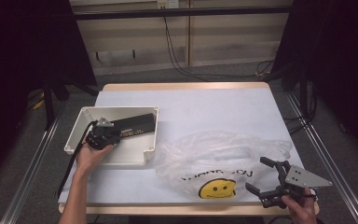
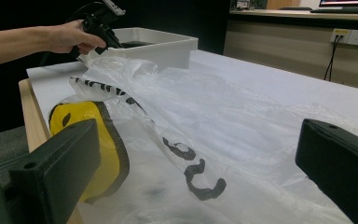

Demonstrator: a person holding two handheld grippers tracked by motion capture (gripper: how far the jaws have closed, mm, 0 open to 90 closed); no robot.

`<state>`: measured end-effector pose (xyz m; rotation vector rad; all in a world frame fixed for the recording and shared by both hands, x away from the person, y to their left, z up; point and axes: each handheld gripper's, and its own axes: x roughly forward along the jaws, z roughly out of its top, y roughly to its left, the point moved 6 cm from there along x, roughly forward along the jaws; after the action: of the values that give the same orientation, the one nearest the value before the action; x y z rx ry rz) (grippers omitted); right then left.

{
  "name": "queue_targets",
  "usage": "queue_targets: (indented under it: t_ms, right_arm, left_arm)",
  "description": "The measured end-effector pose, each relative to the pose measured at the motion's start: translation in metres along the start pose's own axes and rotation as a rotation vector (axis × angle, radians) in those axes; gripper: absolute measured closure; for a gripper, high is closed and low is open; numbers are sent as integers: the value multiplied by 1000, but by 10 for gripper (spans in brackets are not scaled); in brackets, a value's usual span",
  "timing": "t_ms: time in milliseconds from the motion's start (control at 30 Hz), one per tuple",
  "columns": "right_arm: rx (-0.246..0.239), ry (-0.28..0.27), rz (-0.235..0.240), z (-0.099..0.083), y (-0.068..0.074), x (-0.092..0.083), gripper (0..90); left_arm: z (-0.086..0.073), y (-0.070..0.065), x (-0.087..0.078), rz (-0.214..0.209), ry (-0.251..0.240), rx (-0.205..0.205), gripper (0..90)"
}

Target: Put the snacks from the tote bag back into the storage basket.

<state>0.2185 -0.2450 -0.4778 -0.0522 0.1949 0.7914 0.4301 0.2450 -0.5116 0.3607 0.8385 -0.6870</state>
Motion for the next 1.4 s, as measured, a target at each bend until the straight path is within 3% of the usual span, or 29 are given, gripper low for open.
queue_targets:
  t_ms: [233, 433, 700, 800, 867, 900, 1033, 1100, 1167, 1300, 1400]
  right_arm:
    - [12, -9, -3, 0, -3, 1, 0]
    - [17, -1, -3, -2, -3, 1, 0]
    - [20, -3, -5, -1, -3, 3, 0]
    - [17, -4, -2, -1, -4, 5, 0]
    - [19, 0, -3, -1, -4, 5, 0]
    - [18, 3, -2, -1, -3, 5, 0]
    - [14, 3, -2, -1, -3, 4, 0]
    - [12, 1, -4, -1, -2, 3, 0]
    - [6, -3, -5, 0, -1, 2, 0]
    - [4, -5, -5, 0, -1, 1, 0]
    - [3, -7, -2, 1, -1, 0, 0]
  left_arm:
    - [7, 6, 8, 4, -20, -35, 872]
    - [13, 6, 9, 16, -17, -9, 872]
    - [22, 7, 15, 9, -33, -6, 872]
    - [26, 7, 16, 4, -49, -27, 872]
    - [28, 7, 15, 16, -57, -8, 872]
    - [28, 7, 16, 22, -48, 3, 872]
    - [27, 6, 16, 14, -58, -17, 872]
    - [27, 7, 15, 31, -50, 1, 862]
    - [27, 5, 16, 20, -52, -10, 854]
    - [26, 3, 17, 2, -47, 4, 838]
    - [25, 4, 13, 11, -56, 4, 823]
